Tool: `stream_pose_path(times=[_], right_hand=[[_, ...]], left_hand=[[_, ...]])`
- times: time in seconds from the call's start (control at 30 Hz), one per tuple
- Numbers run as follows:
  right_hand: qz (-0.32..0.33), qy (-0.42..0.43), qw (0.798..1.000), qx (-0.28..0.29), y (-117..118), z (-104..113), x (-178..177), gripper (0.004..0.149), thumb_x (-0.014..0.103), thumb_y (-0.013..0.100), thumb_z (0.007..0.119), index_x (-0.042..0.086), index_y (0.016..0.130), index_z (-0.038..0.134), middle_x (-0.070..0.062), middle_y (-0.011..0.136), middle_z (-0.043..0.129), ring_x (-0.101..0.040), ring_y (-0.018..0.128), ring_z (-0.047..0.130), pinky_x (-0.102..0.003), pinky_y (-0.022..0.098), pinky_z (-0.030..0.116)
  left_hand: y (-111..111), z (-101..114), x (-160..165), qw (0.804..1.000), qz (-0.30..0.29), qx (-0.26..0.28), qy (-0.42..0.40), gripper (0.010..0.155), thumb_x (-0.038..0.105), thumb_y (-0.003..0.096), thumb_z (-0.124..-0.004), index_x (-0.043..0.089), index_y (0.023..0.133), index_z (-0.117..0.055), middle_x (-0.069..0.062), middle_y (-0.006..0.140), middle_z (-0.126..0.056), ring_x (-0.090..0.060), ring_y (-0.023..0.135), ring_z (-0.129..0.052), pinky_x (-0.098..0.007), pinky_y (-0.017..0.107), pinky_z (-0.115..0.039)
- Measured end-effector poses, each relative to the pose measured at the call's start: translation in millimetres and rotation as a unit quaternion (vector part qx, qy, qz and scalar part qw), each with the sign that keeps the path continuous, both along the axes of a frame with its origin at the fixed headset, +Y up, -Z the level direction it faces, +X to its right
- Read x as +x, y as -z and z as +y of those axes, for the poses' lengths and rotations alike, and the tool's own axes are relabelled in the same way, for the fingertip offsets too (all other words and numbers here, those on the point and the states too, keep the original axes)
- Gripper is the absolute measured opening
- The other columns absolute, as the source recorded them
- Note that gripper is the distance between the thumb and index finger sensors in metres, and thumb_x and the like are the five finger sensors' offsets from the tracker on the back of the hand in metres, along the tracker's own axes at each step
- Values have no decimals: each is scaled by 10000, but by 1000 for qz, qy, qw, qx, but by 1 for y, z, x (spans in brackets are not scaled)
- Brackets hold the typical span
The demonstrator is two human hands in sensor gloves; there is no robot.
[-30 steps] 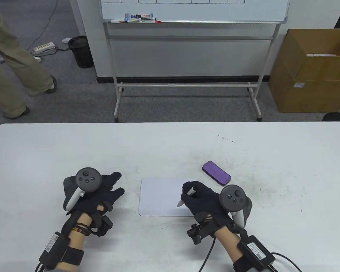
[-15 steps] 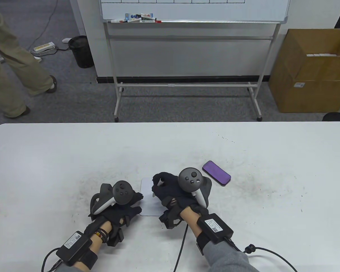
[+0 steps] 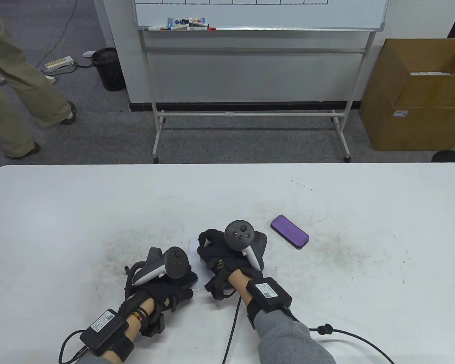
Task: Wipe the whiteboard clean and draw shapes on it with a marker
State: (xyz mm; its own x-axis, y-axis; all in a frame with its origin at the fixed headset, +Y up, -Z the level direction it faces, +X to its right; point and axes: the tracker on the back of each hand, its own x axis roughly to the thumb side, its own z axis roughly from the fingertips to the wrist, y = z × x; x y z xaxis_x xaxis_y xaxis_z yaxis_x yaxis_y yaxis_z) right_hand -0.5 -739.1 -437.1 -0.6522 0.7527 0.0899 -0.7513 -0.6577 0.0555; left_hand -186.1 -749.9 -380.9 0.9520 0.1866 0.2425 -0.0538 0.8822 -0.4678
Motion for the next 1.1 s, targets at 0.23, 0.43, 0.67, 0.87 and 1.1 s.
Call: stream_pose_path(times=[0.23, 0.43, 0.67, 0.87, 1.1], right_hand=[[-16, 3, 1000, -1, 6, -4, -3, 461, 336, 328, 997, 258, 772, 901, -68, 786, 944, -269, 524, 1123, -316, 371, 983], [-45, -6, 999, 1, 8, -3, 5, 459, 337, 333, 988, 254, 775, 897, -72, 786, 940, -270, 524, 1118, -320, 372, 979], [-61, -19, 998, -5, 1, -2, 17, 452, 349, 337, 982, 252, 770, 897, -71, 780, 937, -271, 513, 1113, -322, 363, 975], [-62, -18, 998, -18, -13, -2, 20, 453, 355, 337, 981, 255, 770, 896, -69, 778, 937, -271, 506, 1114, -320, 359, 974], [-50, -10, 998, -29, -19, -3, 9, 451, 348, 337, 980, 252, 772, 904, -74, 777, 943, -272, 507, 1120, -318, 362, 979]], left_hand=[[0, 0, 0, 1000, -1, -11, 3, 635, 492, 407, -774, 349, 1017, -672, 79, 1194, -529, -336, 1120, -533, -652, 774, -494], [2, 0, -1, 1000, 4, -18, 0, 630, 488, 407, -778, 353, 1015, -677, 87, 1192, -530, -325, 1121, -528, -652, 776, -487], [3, 1, 1, 1000, 11, -23, 10, 617, 486, 413, -778, 362, 1010, -681, 94, 1193, -530, -311, 1124, -532, -650, 781, -487], [3, 0, 1, 1000, 10, -23, 14, 616, 479, 414, -782, 368, 1010, -673, 99, 1194, -523, -305, 1126, -527, -648, 780, -492], [3, 0, 1, 1000, 7, -21, 15, 618, 478, 413, -781, 373, 1010, -664, 112, 1192, -512, -297, 1127, -520, -644, 781, -493]])
